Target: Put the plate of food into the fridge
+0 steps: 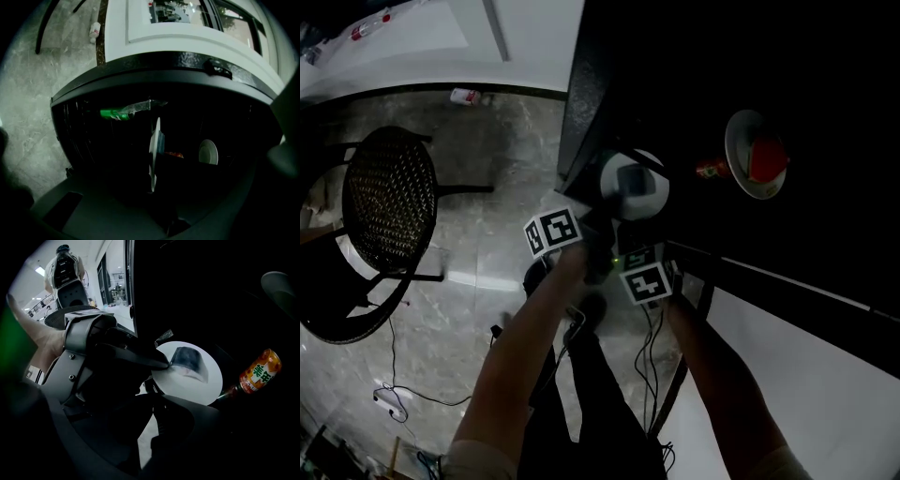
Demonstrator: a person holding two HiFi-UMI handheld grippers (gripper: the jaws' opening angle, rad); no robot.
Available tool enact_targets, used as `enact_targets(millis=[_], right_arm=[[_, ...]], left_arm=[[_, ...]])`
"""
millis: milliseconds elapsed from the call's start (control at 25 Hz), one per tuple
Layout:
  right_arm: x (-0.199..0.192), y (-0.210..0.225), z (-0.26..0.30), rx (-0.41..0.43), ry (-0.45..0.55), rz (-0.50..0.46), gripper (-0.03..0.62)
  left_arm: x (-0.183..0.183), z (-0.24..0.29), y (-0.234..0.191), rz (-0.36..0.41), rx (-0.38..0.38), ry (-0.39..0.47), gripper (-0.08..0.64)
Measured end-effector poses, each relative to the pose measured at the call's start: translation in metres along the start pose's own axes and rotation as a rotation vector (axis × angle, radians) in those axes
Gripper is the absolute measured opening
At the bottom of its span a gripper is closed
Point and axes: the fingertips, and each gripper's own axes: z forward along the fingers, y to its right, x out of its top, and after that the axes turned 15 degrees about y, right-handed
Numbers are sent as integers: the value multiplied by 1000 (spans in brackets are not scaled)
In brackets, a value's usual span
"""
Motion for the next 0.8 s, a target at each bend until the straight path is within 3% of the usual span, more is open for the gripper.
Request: enact_targets(millis=[280,640,800], right_arm=[[-3,14,4,-31,11,5,21],[0,17,5,-26,27,-24,21],[3,22,6,-48,43,6,21]], left_arm=[[-9,-1,5,54,-47,-93,17],[-4,-7,8,179,-45,-109,17],[-4,-9,7,208,-44,-149,17]])
